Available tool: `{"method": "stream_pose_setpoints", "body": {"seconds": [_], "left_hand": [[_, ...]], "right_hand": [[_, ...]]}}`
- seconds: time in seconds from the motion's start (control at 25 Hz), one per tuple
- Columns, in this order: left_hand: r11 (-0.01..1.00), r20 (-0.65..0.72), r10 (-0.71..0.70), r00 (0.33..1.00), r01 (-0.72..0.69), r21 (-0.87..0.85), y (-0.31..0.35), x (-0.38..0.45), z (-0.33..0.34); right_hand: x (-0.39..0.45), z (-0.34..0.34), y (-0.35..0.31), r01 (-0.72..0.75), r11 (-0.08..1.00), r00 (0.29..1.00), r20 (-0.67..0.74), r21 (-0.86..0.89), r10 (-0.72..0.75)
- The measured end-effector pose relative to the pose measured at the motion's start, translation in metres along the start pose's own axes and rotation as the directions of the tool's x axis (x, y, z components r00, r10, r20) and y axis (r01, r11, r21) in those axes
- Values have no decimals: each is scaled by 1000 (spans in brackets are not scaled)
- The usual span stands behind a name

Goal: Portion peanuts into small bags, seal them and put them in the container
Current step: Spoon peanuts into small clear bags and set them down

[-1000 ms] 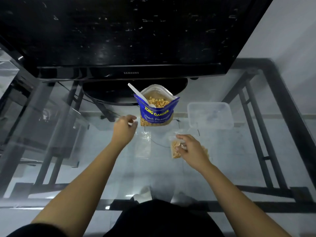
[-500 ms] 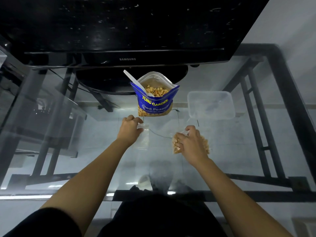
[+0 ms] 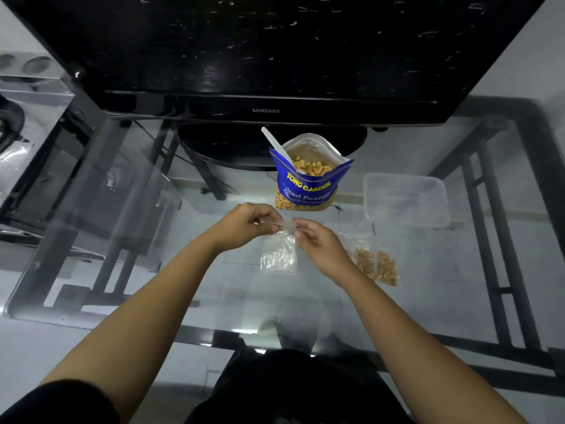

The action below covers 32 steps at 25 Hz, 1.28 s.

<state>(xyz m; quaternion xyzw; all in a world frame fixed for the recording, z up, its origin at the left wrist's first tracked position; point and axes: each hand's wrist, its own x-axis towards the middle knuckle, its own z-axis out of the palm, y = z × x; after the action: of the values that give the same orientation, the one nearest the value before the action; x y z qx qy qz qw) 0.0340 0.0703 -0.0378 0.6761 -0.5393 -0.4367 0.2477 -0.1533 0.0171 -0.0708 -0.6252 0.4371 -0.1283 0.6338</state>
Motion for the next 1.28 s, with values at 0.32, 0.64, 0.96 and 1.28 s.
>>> {"method": "stream_pose_setpoints", "body": {"seconds": [0.32, 0.64, 0.96, 1.28], "left_hand": [[994, -210, 2, 978, 22, 111, -10, -7, 0], [881, -259, -204, 944, 293, 373, -57, -3, 31], [909, -43, -128, 991, 100, -405, 39, -23, -6], [810, 50, -98, 994, 109, -576, 75, -27, -33]], "right_hand": [[1, 8, 0, -64, 991, 960, -263, 117, 93], [-16, -10, -8, 88, 994, 946, -317, 59, -65], [-20, -18, -53, 235, 969, 945, -250, 72, -211], [-16, -29, -96, 342, 932, 934, -155, 119, -323]]}}
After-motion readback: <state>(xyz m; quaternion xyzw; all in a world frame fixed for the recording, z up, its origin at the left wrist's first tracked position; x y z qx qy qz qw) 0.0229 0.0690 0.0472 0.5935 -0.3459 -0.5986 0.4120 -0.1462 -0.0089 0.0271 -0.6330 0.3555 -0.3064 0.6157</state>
